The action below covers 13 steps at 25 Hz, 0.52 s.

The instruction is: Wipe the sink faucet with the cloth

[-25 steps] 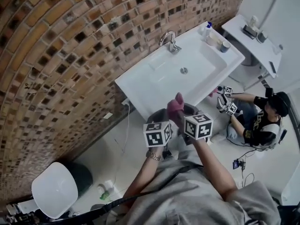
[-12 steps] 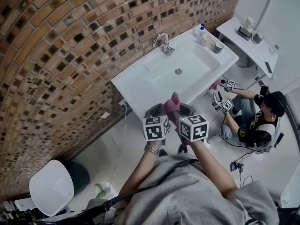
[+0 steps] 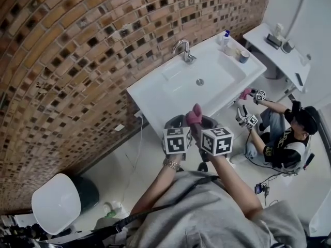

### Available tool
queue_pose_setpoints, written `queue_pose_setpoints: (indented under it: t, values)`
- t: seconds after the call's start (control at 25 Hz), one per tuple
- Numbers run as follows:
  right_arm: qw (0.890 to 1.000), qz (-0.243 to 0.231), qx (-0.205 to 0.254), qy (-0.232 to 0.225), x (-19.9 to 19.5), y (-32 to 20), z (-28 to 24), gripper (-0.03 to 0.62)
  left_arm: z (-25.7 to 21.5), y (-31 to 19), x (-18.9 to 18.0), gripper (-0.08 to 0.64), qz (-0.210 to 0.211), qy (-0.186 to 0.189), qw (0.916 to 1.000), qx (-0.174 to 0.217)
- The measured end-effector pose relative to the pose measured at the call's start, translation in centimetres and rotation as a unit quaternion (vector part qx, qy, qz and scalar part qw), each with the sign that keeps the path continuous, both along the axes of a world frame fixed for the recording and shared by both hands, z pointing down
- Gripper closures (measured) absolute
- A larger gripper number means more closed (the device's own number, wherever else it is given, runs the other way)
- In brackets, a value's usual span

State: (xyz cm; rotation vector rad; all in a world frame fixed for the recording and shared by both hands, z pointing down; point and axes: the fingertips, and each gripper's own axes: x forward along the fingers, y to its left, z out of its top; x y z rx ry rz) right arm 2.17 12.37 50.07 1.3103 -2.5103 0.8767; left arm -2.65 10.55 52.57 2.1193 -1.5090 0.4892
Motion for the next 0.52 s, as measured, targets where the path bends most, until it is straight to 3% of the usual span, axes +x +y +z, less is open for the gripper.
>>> queue_pose_setpoints:
  t: [0.52]
  values:
    - [1.0, 0.0, 0.013, -0.012, 1.1, 0.1, -0.5, 0.532, -0.5, 0.3, 1.3, 0.543, 0.001, 0.008, 0.9999, 0.006]
